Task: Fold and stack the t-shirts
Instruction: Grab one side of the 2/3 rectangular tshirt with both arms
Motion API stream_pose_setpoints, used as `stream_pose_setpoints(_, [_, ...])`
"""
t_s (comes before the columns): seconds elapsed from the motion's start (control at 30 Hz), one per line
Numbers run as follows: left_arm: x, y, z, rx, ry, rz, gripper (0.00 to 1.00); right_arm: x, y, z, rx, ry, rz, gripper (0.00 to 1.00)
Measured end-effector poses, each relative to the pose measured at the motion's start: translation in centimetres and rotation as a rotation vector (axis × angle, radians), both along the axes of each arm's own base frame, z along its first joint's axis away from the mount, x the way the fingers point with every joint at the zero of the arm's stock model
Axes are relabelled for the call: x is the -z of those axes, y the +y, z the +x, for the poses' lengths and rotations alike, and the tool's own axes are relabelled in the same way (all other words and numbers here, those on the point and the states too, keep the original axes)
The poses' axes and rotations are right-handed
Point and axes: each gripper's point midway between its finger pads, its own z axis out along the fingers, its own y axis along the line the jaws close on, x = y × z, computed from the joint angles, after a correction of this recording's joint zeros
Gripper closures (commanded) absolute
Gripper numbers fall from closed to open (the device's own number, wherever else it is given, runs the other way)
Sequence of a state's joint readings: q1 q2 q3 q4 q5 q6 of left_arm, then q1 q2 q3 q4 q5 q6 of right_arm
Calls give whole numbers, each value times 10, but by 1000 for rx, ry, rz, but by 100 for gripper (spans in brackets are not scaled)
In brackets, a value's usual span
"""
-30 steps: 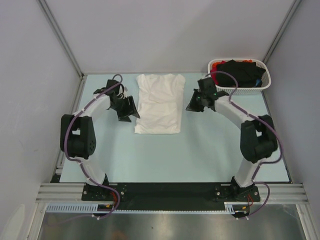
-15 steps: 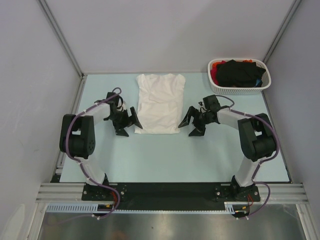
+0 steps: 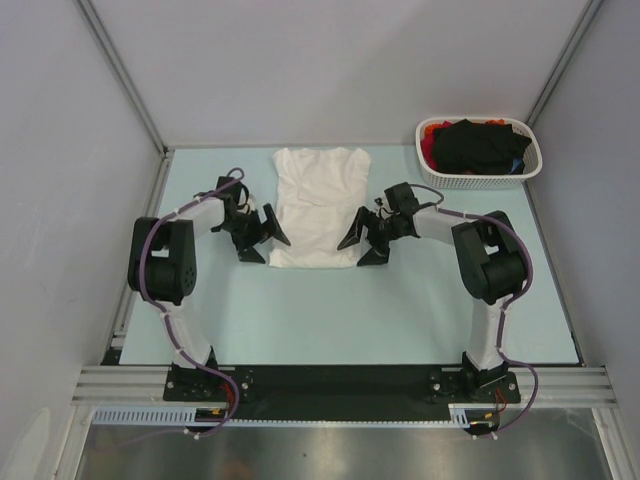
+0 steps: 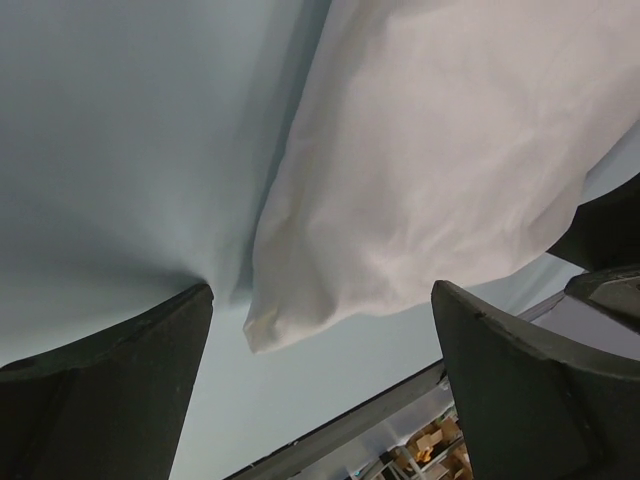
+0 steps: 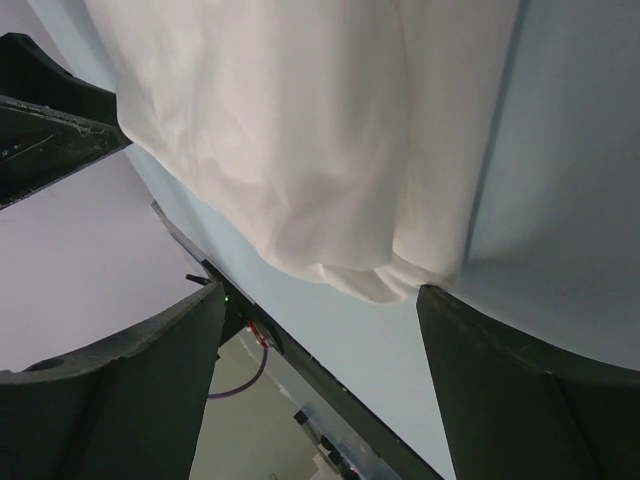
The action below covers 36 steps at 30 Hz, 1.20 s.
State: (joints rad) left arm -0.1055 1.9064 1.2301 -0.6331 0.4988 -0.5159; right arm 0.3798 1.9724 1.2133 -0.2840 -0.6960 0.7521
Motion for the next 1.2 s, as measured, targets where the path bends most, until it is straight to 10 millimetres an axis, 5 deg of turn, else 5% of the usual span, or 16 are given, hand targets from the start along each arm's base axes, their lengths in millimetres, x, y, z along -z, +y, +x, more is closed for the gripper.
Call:
stream_pose_setpoints(0.13, [1,-5,6,0,-4,-19,27,1,9,1,-13,8,8,33])
stream_pose_setpoints(0.17, [2,-6,7,1,-4,-23,46,1,10,2,-17,10,9,47])
stream_pose_setpoints(0.23, [5,-8,7,0,6,-33,65,0,14,3,-28,11,6,60])
stream_pose_setpoints(0.27, [8,-8,7,7,5,-28,83,-1,15,5,-30,13,3,79])
stream_pose_setpoints(0.33, [15,-9,5,12,19,-28,97,-2,15,6,-36,12,-6,92])
stream_pose_setpoints(0.37, [18,-10,5,15,22,-30,100,-3,15,6,-32,20,-11,100])
stream_pose_setpoints(0.83, [18,-12,4,19,23,-41,100,0,-2,3,-50,72,-177,100])
stream_pose_setpoints(1.2, [19,-12,4,20,24,-41,100,36,-36,-11,-86,187,-442,100])
